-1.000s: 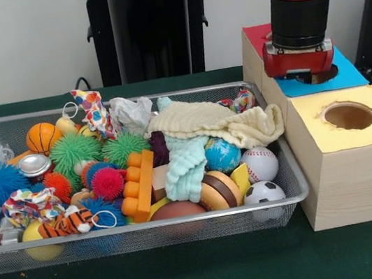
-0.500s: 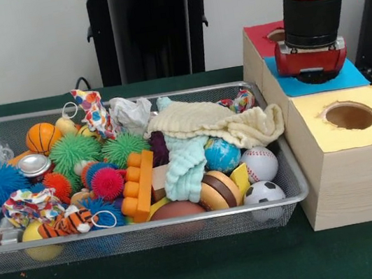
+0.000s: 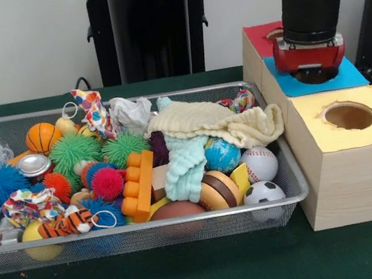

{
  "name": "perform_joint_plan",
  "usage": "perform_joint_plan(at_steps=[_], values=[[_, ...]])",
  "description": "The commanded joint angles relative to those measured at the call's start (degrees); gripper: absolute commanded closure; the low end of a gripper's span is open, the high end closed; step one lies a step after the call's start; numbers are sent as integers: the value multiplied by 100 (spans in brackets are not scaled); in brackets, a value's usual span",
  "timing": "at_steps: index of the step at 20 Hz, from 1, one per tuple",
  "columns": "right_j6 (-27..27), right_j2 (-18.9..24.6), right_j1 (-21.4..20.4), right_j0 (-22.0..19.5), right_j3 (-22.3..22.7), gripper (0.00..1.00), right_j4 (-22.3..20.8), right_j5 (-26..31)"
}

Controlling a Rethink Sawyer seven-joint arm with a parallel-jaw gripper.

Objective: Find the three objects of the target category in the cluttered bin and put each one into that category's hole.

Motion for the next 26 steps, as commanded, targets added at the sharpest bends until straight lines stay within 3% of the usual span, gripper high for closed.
perform_joint_plan(at_steps=[1, 12, 17, 22, 26], values=[[762, -283, -677, 25, 279, 0, -10, 805], [789, -285, -828, -16, 475, 0, -15, 805], [413, -352, -1089, -178, 397, 0, -180, 1217], [-810, -121, -2076, -1057, 625, 0, -508, 1961], [-1881, 519, -2535, -2154, 864, 0, -668, 2270]])
